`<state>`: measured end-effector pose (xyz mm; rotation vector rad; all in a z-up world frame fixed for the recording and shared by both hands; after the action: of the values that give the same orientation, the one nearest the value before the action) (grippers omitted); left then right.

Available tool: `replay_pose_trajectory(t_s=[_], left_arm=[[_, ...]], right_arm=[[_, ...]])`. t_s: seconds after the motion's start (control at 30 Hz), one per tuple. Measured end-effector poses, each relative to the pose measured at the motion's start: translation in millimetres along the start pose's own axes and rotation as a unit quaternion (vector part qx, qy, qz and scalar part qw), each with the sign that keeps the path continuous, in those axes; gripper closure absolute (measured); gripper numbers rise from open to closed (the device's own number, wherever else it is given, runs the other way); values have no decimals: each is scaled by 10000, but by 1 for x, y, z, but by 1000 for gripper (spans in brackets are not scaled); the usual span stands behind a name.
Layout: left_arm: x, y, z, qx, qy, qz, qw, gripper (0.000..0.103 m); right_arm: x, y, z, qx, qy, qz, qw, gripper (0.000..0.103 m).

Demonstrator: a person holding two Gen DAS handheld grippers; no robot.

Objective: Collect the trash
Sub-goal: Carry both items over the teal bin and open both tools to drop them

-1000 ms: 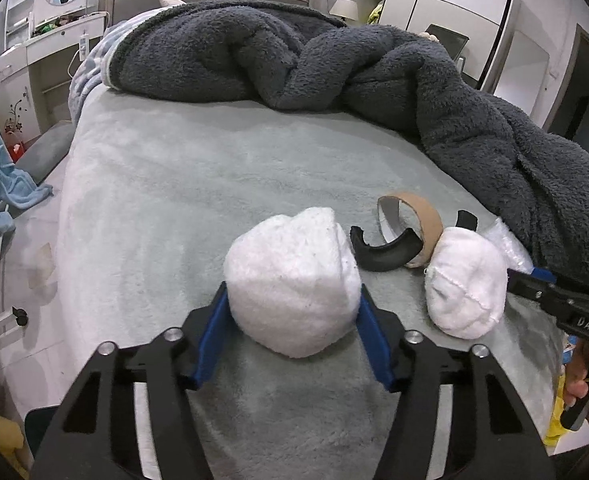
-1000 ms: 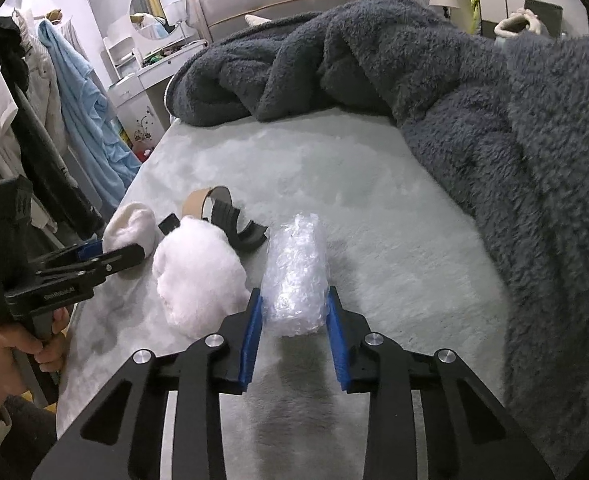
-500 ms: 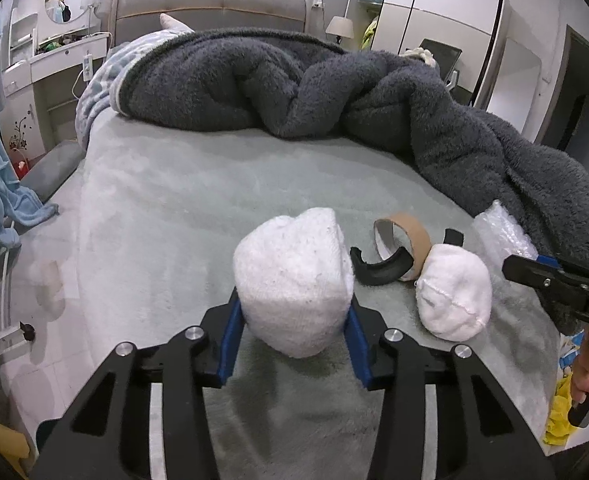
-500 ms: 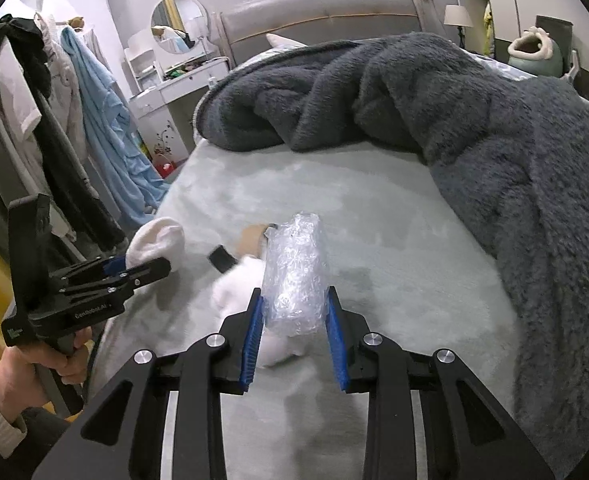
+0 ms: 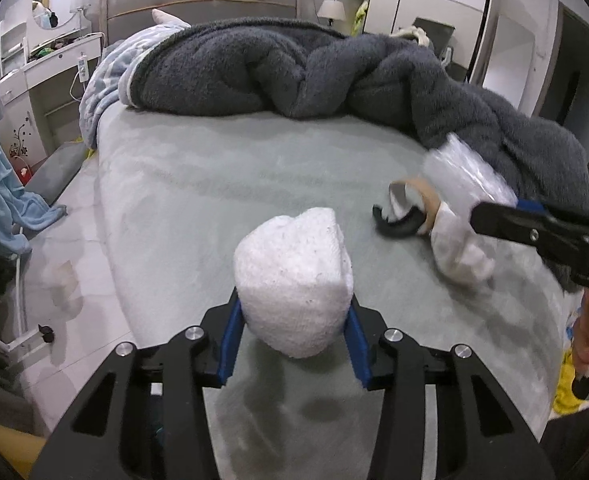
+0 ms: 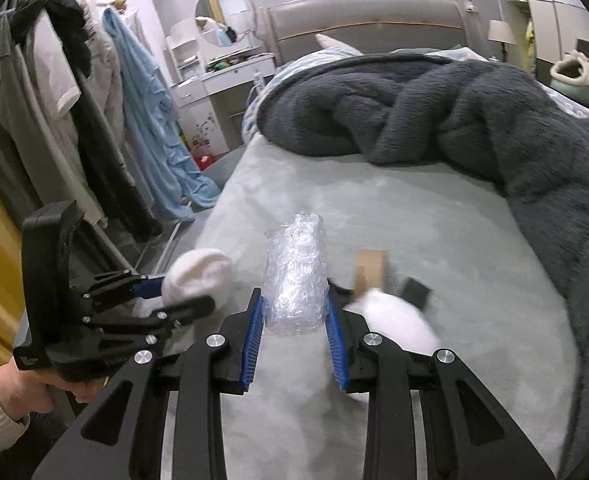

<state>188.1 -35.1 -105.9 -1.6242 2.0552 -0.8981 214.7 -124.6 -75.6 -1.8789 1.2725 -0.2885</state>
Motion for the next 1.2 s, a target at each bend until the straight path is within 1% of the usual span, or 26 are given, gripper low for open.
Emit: replay_pose_trajectory(t_s=[0.17,0.27,0.43,0.57,0.73,1.0,1.07,1.2], left_arm=[[-14,10,-8,-161,5,144,9998,55],[-28,18,-14,-252,-58,195,9995,55],[-53,33,-22,-393,-151,154,9990,55],[-77,45,-27,-573,-190,86,9981,55],[-101,63,-30,-797,-234,8,9965,55],[-140,93,-31,-1114,-455,-125,9927,55],[-147,100,-31,-1252,-486,-154,9908,55],[-160,117,-28,-1556,-494,-191,9864,55]], right_arm=[[-24,-3,17,-136,-155,-125,9997,73],[-41,-3,28,-239,-223,-264,9991,73],[-72,0,42,-390,-359,-485,9974,73],[-98,0,55,-533,-617,-488,9955,73],[-126,0,68,-671,-751,-615,9930,73],[-159,4,94,-967,-936,-712,9883,73],[-167,7,100,-1071,-1012,-712,9865,73],[-179,16,113,-1297,-1008,-840,9828,73]])
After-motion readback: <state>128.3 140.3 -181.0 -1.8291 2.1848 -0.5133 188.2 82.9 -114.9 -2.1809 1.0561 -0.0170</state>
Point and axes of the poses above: each gripper's, at about its wrist camera, not at the fingertips, and z roughly the way its jaws point, x to its right, y to its underside, the point moved 4 cm from there along z, roughly the way its jaws point, and after that the axes turned 1 degree about z, right-handed, at the moved point
